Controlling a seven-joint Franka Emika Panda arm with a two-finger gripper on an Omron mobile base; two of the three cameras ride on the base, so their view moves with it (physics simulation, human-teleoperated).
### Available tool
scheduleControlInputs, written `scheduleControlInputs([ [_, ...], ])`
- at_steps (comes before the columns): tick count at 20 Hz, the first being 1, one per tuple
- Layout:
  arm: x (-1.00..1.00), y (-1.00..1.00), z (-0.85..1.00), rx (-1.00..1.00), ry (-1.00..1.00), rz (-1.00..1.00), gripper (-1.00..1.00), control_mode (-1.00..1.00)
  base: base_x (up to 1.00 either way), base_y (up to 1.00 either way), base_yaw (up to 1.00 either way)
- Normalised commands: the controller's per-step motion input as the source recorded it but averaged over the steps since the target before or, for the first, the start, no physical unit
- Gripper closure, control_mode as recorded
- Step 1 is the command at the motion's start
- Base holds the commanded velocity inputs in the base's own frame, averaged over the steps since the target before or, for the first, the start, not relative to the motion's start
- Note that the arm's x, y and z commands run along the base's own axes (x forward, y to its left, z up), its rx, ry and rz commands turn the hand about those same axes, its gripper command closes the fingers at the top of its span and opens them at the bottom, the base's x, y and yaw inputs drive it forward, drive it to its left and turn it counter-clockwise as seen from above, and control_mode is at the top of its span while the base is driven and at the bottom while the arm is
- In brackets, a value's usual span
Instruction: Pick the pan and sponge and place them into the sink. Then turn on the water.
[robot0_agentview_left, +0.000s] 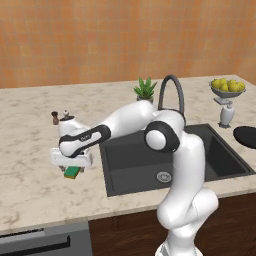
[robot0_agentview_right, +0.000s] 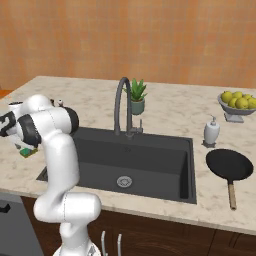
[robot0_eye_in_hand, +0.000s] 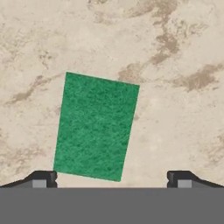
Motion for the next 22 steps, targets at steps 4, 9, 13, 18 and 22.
scheduleControlInputs([
  [4, 0.16, 0.0, -0.33, 0.0, 0.0, -0.01, -1.0, -1.0, 0.0, 0.0, 0.0],
  [9, 0.08, 0.0, -0.37, 0.0, 0.0, 0.0, -1.0, -1.0, 0.0, 0.0, 0.0],
  [13, 0.03, 0.05, -0.39, 0.0, -0.03, 0.0, -1.0, -1.0, 0.0, 0.0, 0.0],
  [18, 0.0, 0.01, -0.2, 0.02, 0.0, 0.0, 1.0, -1.0, 0.0, 0.0, 0.0],
  [22, 0.0, 0.0, 0.0, 0.01, 0.0, 0.0, 1.0, -1.0, 0.0, 0.0, 0.0],
])
